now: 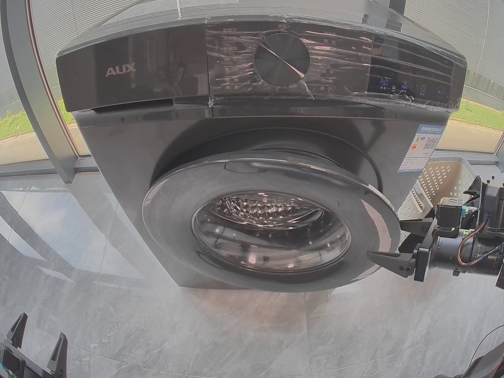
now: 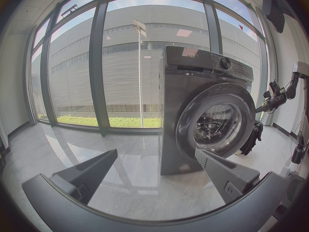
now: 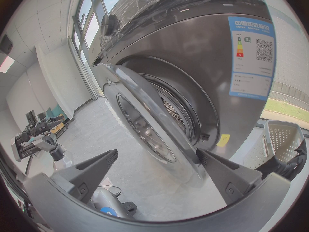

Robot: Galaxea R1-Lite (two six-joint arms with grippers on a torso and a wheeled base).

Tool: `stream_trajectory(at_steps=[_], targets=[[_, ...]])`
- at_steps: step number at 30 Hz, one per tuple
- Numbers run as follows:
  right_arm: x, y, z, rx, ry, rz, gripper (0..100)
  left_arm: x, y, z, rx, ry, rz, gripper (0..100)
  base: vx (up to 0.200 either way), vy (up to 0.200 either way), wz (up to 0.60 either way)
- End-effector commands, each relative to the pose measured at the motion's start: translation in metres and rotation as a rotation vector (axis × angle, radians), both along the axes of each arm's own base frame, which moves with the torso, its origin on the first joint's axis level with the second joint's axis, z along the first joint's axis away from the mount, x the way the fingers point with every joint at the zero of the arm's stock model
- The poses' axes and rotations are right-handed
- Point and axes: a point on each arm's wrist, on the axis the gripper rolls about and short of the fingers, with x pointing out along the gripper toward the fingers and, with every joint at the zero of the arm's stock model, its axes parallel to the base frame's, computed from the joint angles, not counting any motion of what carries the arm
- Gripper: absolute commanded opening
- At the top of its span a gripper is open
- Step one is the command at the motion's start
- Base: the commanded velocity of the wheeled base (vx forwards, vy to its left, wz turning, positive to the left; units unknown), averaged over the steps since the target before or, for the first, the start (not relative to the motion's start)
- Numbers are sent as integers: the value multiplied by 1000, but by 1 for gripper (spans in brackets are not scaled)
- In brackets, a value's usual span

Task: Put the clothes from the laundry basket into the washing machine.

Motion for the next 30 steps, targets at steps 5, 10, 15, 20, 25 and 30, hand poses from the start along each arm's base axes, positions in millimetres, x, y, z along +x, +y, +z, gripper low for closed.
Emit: stream_trajectory(at_steps=[5,10,15,20,25,30], targets=[[-3,5,-12,-19,49,26,100,0,0,-4,-1,-2,0,100,0,0,0],[-24,0,-10,-10,25,43,100,0,0,-4,1,-2,0,100,0,0,0],[-15,3,-9,-10,23,40,100,0,0,-4,1,-2,0,100,0,0,0],[-10,9,-16,-25,58,56,100,0,0,-4,1,-2,0,100,-200,0,0],[-17,15,-24,-39,89,97,100,0,0,-4,1,-2,0,100,-80,0,0],[-28,20,-30,-40,116,147,100,0,0,-4,1,-2,0,100,0,0,0]])
